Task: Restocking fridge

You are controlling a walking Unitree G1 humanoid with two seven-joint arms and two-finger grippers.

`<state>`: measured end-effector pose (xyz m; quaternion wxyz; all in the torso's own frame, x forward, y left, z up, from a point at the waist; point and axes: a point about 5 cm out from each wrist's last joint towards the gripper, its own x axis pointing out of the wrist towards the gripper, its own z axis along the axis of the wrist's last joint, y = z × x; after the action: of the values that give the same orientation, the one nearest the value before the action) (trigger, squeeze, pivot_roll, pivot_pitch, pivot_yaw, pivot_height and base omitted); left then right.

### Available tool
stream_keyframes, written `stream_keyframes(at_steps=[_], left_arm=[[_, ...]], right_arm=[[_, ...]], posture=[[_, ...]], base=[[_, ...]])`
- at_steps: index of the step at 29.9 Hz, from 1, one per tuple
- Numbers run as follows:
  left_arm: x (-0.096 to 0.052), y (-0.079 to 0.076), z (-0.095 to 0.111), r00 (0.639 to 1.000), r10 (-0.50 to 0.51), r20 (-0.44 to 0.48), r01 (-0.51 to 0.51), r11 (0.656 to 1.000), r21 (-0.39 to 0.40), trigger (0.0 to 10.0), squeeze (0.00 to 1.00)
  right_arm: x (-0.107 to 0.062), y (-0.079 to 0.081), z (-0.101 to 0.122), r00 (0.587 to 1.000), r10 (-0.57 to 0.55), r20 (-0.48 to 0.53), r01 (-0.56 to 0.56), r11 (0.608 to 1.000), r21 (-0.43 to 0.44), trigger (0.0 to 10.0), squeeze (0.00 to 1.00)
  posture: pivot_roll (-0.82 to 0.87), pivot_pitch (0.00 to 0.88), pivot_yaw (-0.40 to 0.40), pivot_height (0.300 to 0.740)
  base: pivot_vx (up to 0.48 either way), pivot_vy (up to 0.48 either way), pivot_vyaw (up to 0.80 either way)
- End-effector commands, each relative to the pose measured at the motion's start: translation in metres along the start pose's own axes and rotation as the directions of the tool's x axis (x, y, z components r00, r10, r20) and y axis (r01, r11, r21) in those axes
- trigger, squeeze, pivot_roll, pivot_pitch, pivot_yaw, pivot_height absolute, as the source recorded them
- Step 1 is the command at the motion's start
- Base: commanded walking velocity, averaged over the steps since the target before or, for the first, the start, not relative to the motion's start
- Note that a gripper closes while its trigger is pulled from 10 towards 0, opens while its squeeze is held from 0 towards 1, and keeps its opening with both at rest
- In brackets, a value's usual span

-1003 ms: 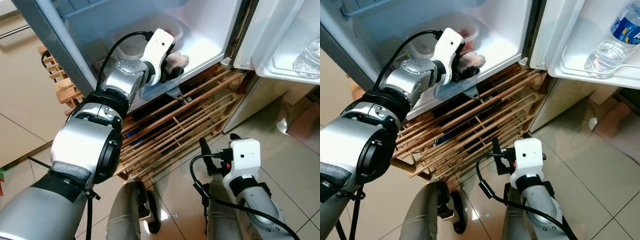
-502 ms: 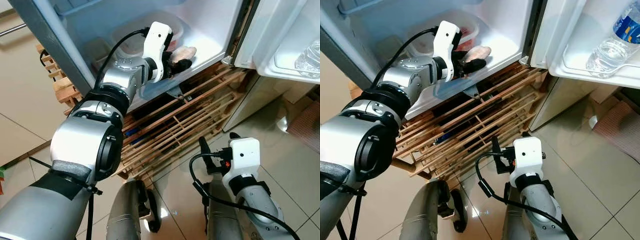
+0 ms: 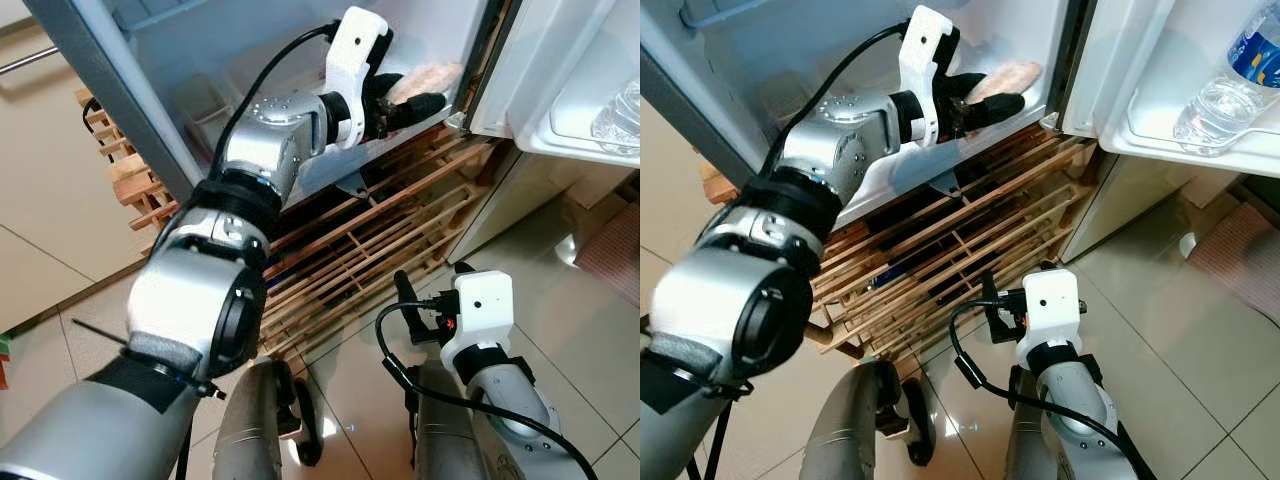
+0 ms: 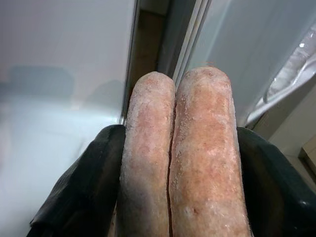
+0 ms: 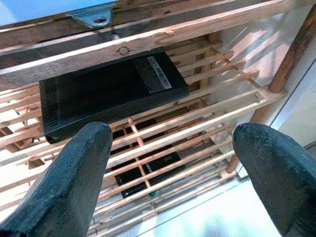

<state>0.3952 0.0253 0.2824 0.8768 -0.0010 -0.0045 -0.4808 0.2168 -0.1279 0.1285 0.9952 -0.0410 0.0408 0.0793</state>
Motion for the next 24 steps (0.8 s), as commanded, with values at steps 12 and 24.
stream_keyframes(at_steps=[12,24], left_arm=[[-0.022,-0.007,0.051,0.973,0.080,0.215,-0.113,0.984,0.141,0.0,0.00],[-0.039,-0.003,0.095,0.893,0.183,0.412,-0.292,0.931,0.220,0.0,0.00]], right_arm=[[0.010,-0.001,-0.006,1.000,0.013,0.001,-0.013,1.000,0.005,10.0,0.00],[0.026,-0.005,0.000,0.999,-0.003,0.046,0.003,1.000,0.003,10.0,0.00]], posture=[[-0.19,0.163,0.077,0.642],[-0.18,0.121,0.076,0.642]], base=[[0.000,0.000,0.00],[0.000,0.000,0.00]])
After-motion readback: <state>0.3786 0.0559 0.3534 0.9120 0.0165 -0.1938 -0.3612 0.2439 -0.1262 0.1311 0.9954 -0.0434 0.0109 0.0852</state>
